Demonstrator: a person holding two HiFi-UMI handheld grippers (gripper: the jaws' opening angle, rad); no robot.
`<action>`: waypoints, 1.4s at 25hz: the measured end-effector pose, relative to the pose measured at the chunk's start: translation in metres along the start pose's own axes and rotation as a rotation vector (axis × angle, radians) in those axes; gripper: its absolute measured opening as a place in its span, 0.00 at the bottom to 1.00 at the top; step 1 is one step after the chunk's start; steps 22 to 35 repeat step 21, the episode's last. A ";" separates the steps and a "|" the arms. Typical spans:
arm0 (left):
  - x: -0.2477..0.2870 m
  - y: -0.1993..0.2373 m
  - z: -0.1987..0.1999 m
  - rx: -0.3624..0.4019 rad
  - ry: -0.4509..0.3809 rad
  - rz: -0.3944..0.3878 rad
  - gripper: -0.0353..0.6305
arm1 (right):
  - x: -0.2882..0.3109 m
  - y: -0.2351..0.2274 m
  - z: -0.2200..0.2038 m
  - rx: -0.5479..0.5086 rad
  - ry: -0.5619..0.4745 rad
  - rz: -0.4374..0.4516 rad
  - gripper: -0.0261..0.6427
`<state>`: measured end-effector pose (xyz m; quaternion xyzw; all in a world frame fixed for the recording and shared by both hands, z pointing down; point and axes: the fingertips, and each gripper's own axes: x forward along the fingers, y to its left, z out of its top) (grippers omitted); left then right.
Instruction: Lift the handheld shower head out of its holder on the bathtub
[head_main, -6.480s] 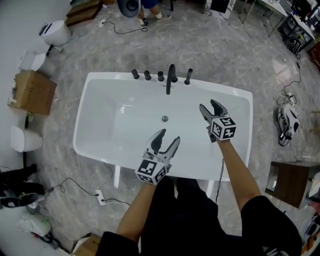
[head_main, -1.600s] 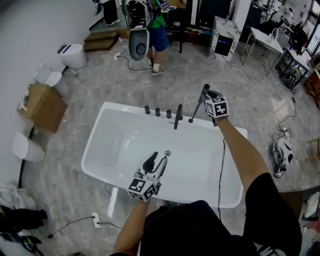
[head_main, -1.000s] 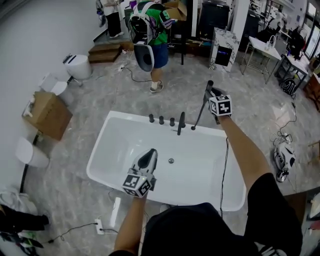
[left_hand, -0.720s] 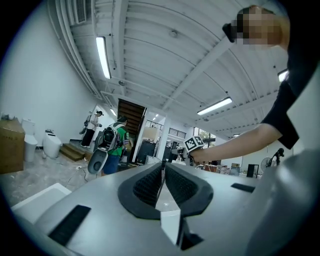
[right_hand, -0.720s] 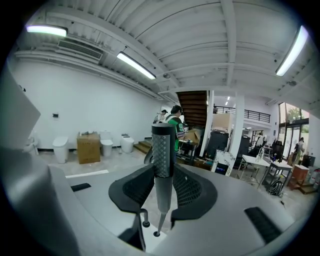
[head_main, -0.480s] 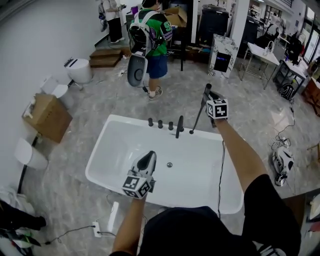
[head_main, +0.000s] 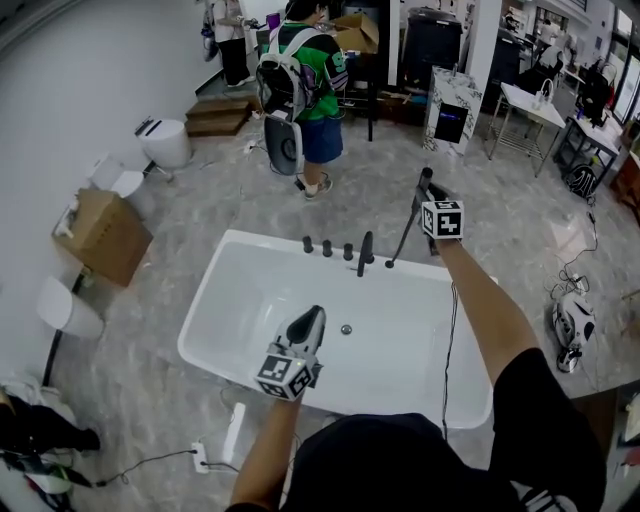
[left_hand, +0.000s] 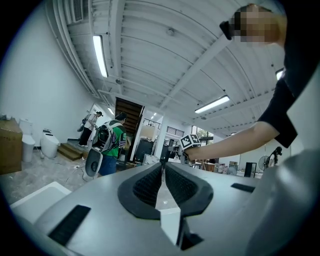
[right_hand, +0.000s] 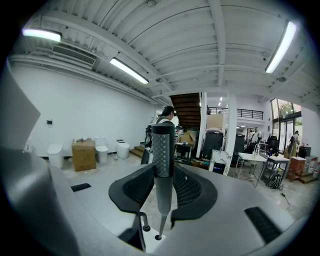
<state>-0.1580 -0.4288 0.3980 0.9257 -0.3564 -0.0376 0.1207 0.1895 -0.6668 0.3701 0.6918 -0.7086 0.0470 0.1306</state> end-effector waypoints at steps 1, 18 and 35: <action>0.001 -0.001 -0.001 0.003 0.002 0.002 0.09 | 0.001 0.000 -0.001 -0.007 0.001 0.000 0.20; 0.024 -0.016 -0.010 -0.001 0.010 0.011 0.09 | 0.016 -0.017 -0.011 -0.011 0.014 0.031 0.20; 0.019 -0.014 -0.012 0.002 0.020 0.022 0.09 | 0.018 -0.012 -0.018 -0.021 0.026 0.046 0.20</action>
